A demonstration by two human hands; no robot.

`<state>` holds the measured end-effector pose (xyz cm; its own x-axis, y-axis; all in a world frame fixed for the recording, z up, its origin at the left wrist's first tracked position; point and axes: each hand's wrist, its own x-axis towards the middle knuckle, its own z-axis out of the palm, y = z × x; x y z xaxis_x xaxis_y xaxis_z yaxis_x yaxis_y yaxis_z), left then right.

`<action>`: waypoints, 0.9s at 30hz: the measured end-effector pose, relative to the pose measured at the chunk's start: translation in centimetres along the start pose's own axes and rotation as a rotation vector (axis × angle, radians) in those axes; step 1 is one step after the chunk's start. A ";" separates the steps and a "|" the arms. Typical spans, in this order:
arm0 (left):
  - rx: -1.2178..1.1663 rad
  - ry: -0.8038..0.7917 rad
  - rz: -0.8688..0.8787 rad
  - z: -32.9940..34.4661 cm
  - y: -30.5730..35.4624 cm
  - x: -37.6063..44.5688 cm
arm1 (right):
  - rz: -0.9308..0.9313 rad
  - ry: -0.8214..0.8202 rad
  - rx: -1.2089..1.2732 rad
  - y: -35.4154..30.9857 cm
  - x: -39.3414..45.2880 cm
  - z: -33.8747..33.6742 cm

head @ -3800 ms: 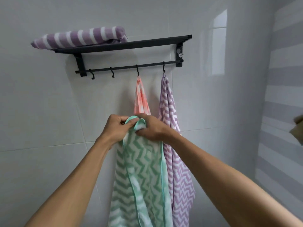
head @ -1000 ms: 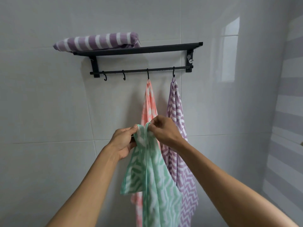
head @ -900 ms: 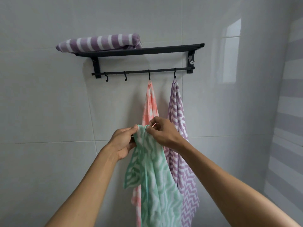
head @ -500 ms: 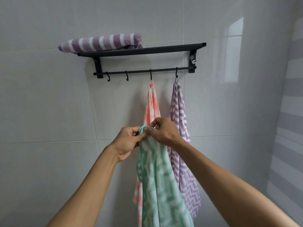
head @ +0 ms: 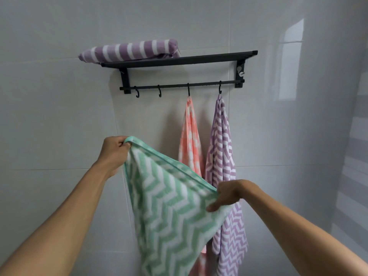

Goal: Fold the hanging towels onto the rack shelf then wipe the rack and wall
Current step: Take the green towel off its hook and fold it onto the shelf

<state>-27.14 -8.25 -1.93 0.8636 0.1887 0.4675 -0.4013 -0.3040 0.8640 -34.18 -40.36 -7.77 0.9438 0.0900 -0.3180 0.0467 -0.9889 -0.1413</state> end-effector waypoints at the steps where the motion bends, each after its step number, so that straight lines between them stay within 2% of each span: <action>1: 0.057 0.003 0.001 -0.7 -0.8 0.4 | 0.054 0.028 -0.080 0.2 -0.1 -0.6; 4: 0.187 0.021 -0.021 -2.1 -3.4 0.6 | 0.167 0.163 -0.225 0.6 -0.4 -3.0; 6: 0.224 0.054 -0.040 -2.2 -4.4 0.2 | 0.203 0.313 -0.246 0.4 -0.9 -4.4; 9: 0.216 0.132 -0.055 -2.2 -5.1 0.0 | 0.212 0.558 -0.253 -0.1 -1.5 -6.2; 13: 0.212 0.201 -0.033 -2.6 -4.7 0.9 | 0.194 0.785 -0.217 0.1 -0.8 -7.4; 15: 0.199 0.221 -0.029 -2.7 -4.5 1.1 | 0.175 0.787 -0.129 0.6 -0.6 -7.8; 18: 0.176 0.250 -0.044 -2.7 -4.2 1.4 | 0.099 0.703 0.386 1.6 -1.0 -8.8; 21: 0.122 0.318 -0.029 -2.9 -3.8 1.4 | 0.001 0.908 0.806 2.3 -1.1 -8.9; 23: 0.115 0.307 -0.036 -2.9 -4.1 1.4 | -0.037 0.882 0.843 2.4 -0.9 -7.9; 25: 0.169 0.241 -0.105 -2.8 -4.9 1.3 | -0.010 0.717 0.733 2.6 -0.6 -6.9; 27: 0.150 0.236 -0.158 -2.7 -5.7 1.4 | -0.016 0.741 0.749 3.0 -0.1 -6.6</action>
<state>-24.50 -3.71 -5.75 0.8099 0.4510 0.3749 -0.2031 -0.3840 0.9007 -31.94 -44.09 -1.98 0.9206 -0.2426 0.3059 0.0855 -0.6393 -0.7642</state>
